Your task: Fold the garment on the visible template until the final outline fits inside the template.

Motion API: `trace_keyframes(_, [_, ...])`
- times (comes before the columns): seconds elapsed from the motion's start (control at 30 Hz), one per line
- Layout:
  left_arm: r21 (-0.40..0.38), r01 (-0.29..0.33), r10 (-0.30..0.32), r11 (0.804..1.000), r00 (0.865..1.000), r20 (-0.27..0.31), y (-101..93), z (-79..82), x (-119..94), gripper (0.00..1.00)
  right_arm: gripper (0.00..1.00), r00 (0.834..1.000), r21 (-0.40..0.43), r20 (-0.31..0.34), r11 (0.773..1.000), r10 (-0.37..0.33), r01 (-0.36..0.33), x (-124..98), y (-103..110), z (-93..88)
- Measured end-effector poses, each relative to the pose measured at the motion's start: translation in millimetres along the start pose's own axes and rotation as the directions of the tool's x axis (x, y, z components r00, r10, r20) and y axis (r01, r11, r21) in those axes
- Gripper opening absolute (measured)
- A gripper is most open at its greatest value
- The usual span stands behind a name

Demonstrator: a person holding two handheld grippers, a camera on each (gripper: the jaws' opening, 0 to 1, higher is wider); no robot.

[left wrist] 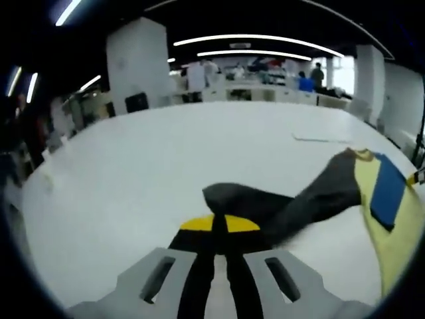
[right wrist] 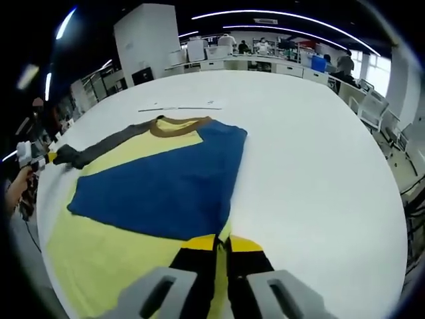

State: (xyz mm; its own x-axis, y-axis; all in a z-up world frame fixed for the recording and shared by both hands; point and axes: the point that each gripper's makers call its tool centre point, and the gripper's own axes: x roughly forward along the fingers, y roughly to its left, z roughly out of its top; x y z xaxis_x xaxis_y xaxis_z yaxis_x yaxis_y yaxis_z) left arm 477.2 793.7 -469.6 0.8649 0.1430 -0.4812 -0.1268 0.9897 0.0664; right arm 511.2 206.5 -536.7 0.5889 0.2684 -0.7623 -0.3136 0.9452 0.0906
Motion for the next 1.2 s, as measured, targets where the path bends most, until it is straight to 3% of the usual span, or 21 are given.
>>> trace_keyframes(0.2, [-0.006,-0.021,0.021,1.0,1.0,-0.015,6.4,-7.7,2.9,0.01,0.0,1.0,0.004,-0.004,1.0,-0.002,0.002,0.1,0.1,-0.3])
trace_keyframes(0.33, [-0.114,-0.085,0.081,0.99,0.996,-0.047,16.2,-15.2,-3.0,0.01,0.0,1.0,0.016,-0.008,1.0,-0.005,0.005,-0.3,0.1,-0.9])
trace_keyframes(0.53, [-0.113,-0.078,0.069,0.99,0.994,-0.086,11.9,-32.3,-1.3,0.01,0.0,1.0,0.018,-0.012,1.0,-0.007,0.007,0.2,-0.2,-0.7])
trace_keyframes(0.67, [-0.155,-0.125,0.098,0.98,0.98,-0.171,14.3,-50.1,-1.5,0.01,0.0,1.0,0.021,-0.015,1.0,-0.009,0.009,0.5,-0.4,-0.7])
trace_keyframes(0.7, [-0.167,-0.124,0.096,0.978,0.981,-0.166,13.6,-50.9,0.6,0.01,0.0,1.0,0.025,-0.016,1.0,-0.009,0.009,0.5,-0.2,-0.8])
trace_keyframes(0.83, [-0.149,-0.136,0.106,0.979,0.975,-0.193,10.0,-55.4,0.0,0.01,0.0,1.0,0.032,-0.016,0.999,-0.007,0.008,0.6,-0.4,-0.7])
trace_keyframes(0.93, [-0.117,-0.111,0.083,0.987,0.971,-0.223,7.1,-63.4,4.5,0.02,0.0,1.0,0.033,-0.015,0.999,-0.006,0.007,0.5,-0.3,-0.7])
trace_keyframes(1.2, [-0.094,-0.072,0.052,0.993,0.979,-0.197,6.3,-57.2,7.8,0.17,0.01,1.0,0.038,-0.015,0.999,-0.004,0.004,0.4,-0.1,-0.4])
